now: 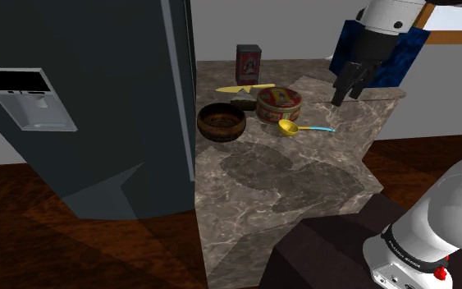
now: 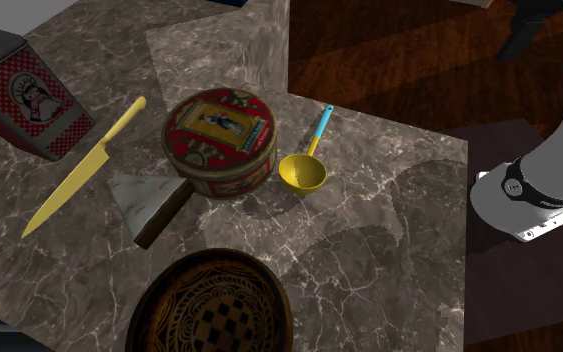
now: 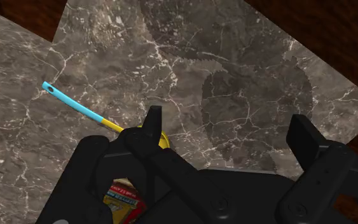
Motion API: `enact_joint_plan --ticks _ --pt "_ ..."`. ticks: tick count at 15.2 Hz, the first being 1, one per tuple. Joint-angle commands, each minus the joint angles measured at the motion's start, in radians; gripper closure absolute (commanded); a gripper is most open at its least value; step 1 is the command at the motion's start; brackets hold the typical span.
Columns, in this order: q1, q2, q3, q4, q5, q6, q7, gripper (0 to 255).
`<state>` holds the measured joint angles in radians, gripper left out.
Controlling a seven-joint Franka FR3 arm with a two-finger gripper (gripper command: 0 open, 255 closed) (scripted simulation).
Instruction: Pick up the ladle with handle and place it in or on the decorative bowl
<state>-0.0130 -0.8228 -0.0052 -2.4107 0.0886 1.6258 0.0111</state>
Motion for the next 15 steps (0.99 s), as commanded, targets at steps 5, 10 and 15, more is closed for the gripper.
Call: enact_joint_plan --ticks 5,10,15 --pt "0.024 0.011 -0.069 -0.101 -0.079 0.128 -0.2 0" --pt "0.053 0.078 -0.166 -0.187 -0.175 0.313 -0.443 0" --pt "0.087 0.207 -0.271 -0.222 -0.254 0.519 -0.682 0"
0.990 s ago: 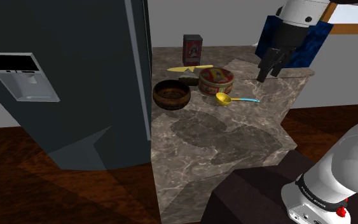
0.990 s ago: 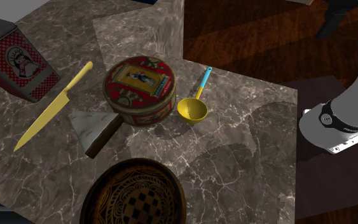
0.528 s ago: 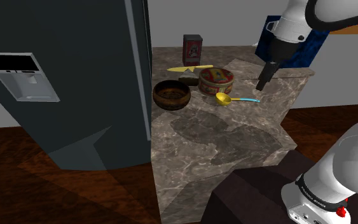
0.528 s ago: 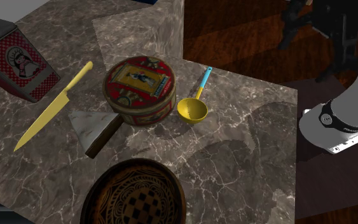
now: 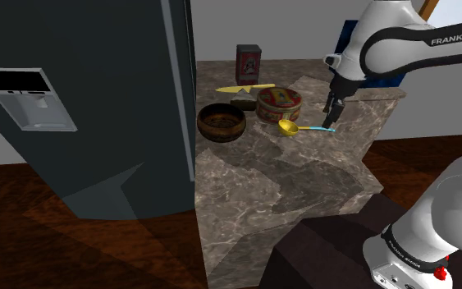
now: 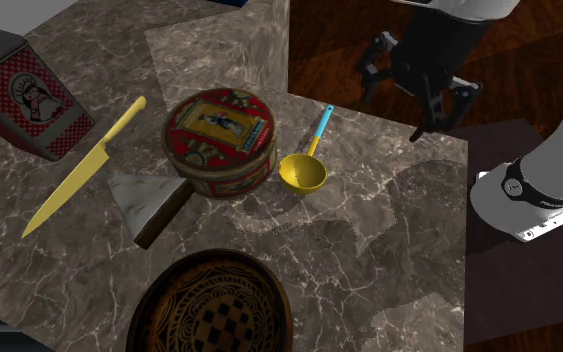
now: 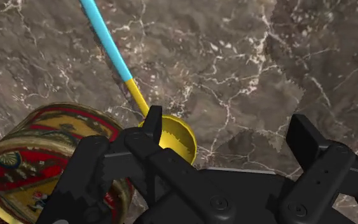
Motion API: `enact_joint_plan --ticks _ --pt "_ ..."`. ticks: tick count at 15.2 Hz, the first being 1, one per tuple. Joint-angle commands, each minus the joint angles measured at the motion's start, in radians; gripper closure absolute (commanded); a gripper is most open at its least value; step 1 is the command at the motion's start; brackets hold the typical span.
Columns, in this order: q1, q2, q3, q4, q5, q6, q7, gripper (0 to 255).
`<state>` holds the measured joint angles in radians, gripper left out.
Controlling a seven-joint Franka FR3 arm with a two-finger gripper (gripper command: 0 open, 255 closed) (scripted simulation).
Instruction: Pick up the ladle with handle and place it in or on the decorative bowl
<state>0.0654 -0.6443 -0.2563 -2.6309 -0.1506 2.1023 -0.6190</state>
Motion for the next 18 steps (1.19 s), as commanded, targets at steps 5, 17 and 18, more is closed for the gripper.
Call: enact_joint_plan --ticks 5,17,18 --pt "0.067 0.209 -0.131 0.015 -0.049 0.254 -0.298 0" --pt "0.172 0.504 -0.255 0.054 0.064 0.542 -0.589 0" --pt "0.172 0.504 -0.255 0.054 0.064 0.542 -0.589 0"
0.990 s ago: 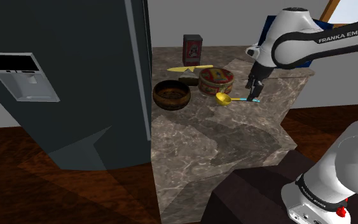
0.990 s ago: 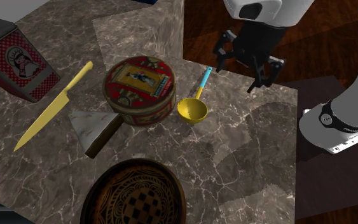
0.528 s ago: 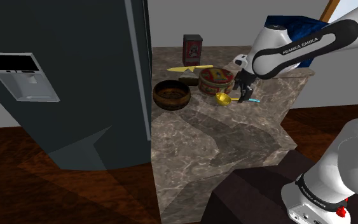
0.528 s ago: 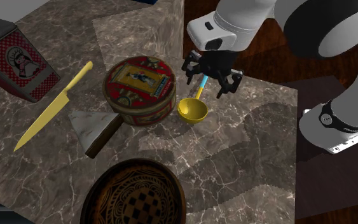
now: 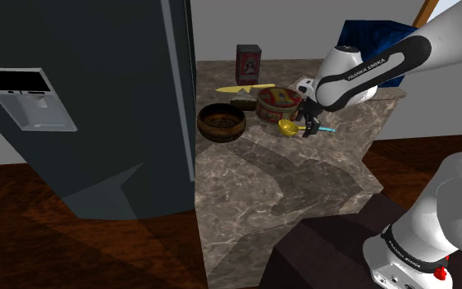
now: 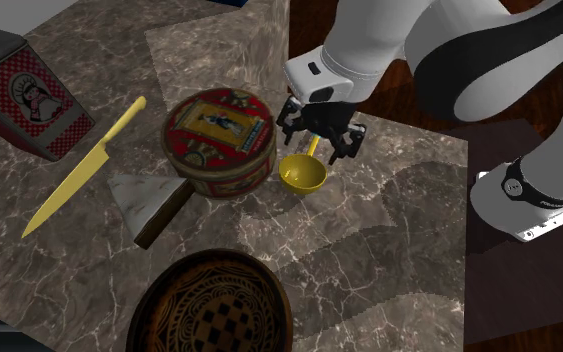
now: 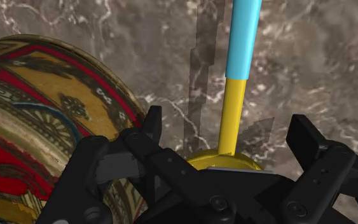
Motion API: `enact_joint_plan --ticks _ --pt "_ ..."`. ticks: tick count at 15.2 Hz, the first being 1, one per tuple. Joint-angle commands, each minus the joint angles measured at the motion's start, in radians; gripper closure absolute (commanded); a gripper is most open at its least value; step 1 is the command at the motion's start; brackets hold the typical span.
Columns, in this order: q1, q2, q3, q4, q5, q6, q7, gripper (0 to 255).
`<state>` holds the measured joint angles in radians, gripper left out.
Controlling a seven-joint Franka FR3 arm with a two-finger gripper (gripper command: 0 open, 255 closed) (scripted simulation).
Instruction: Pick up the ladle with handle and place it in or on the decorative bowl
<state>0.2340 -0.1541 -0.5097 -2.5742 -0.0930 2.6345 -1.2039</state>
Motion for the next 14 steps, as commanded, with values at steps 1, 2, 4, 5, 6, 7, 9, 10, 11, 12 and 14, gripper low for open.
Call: enact_joint_plan --ticks 1,2,4,5,6,7,9,10,11,12,14 --pt "0.003 0.014 -0.001 -0.003 0.006 0.01 -0.004 0" --pt "0.003 0.014 -0.001 -0.003 0.006 0.01 -0.004 0" --pt "0.003 0.014 -0.001 -0.003 0.007 0.01 -0.004 0" --pt "0.003 0.014 -0.002 -0.003 0.007 0.01 -0.004 0" --pt "0.004 0.014 -0.002 -0.003 0.007 0.01 -0.004 0" --pt "0.004 0.014 -0.002 -0.003 0.007 0.01 -0.004 0" --pt "0.004 0.014 -0.001 -0.002 0.007 0.009 -0.004 255" --pt "0.004 0.014 -0.001 -0.002 0.007 0.009 -0.004 255" --pt "0.004 0.014 -0.001 -0.002 0.007 0.009 -0.004 255" --pt "0.003 0.013 -0.001 -0.004 0.005 0.01 -0.003 255" --pt "0.002 0.008 -0.001 -0.006 0.002 0.008 -0.002 255"
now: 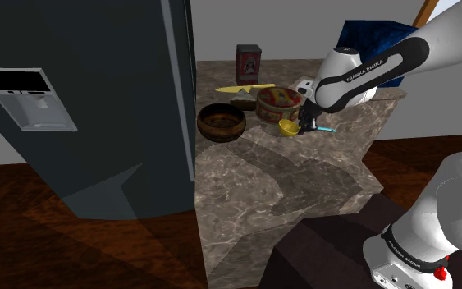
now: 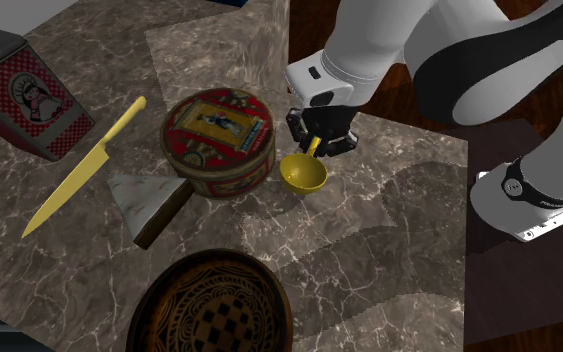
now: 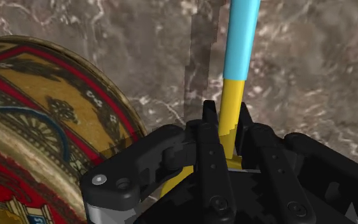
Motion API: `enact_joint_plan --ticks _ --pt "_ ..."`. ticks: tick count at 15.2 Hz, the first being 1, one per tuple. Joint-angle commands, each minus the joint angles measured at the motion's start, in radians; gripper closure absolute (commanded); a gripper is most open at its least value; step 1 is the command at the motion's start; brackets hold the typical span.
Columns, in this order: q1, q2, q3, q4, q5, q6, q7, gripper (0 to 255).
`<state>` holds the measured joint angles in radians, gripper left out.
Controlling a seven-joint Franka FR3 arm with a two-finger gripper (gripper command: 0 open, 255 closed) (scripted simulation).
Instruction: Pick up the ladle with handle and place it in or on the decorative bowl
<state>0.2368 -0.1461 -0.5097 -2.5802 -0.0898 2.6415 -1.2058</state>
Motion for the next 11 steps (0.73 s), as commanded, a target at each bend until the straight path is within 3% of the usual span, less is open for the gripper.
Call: enact_joint_plan --ticks 1,11 --pt "-0.001 0.001 -0.001 0.0 -0.001 0.002 0.0 255" --pt "-0.02 -0.089 0.023 0.042 -0.053 -0.125 0.041 255"
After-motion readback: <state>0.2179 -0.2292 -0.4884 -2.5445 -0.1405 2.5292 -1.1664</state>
